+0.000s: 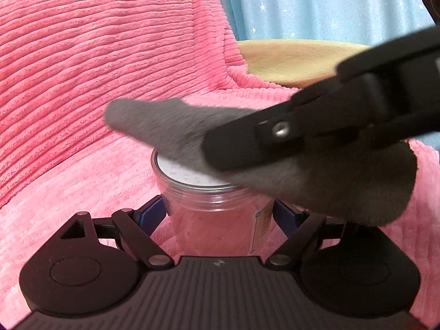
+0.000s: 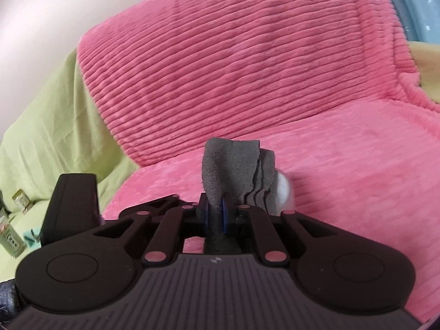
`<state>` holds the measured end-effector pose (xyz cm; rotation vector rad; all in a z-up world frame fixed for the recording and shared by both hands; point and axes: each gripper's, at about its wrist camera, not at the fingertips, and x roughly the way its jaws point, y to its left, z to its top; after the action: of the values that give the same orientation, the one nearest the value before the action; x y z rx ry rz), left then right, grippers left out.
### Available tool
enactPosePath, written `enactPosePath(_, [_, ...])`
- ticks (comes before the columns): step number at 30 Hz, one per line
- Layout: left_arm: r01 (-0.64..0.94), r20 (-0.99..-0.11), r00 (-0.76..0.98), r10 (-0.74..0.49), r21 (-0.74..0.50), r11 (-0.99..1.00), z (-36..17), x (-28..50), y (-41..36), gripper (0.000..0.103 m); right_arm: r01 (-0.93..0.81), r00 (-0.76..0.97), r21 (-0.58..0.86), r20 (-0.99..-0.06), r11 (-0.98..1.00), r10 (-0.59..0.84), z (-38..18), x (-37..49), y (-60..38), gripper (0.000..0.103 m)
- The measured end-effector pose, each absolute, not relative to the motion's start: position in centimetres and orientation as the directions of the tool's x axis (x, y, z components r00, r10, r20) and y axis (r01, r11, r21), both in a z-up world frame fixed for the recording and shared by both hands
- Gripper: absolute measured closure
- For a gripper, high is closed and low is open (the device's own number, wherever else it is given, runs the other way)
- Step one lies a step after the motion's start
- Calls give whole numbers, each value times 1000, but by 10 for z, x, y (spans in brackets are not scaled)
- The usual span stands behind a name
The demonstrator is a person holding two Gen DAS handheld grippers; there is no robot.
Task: Clean container
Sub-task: 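Wipe the jar lid with the cloth in the right gripper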
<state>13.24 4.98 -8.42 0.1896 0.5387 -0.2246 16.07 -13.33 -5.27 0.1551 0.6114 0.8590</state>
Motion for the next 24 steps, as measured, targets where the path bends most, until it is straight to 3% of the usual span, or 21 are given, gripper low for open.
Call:
enactPosePath(7, [252, -529, 832, -167, 93, 963, -85, 138, 55, 19, -636, 479, 456, -399, 622, 782, -62, 175, -129, 97])
enactPosePath(19, [267, -541, 817, -200, 47, 963, -86, 141, 59, 19, -623, 598, 273, -437, 733, 671, -56, 180, -129, 97])
enactPosePath(24, [267, -540, 819, -194, 59, 962, -86, 139, 56, 19, -624, 567, 311, -451, 717, 690, -53, 160, -144, 96])
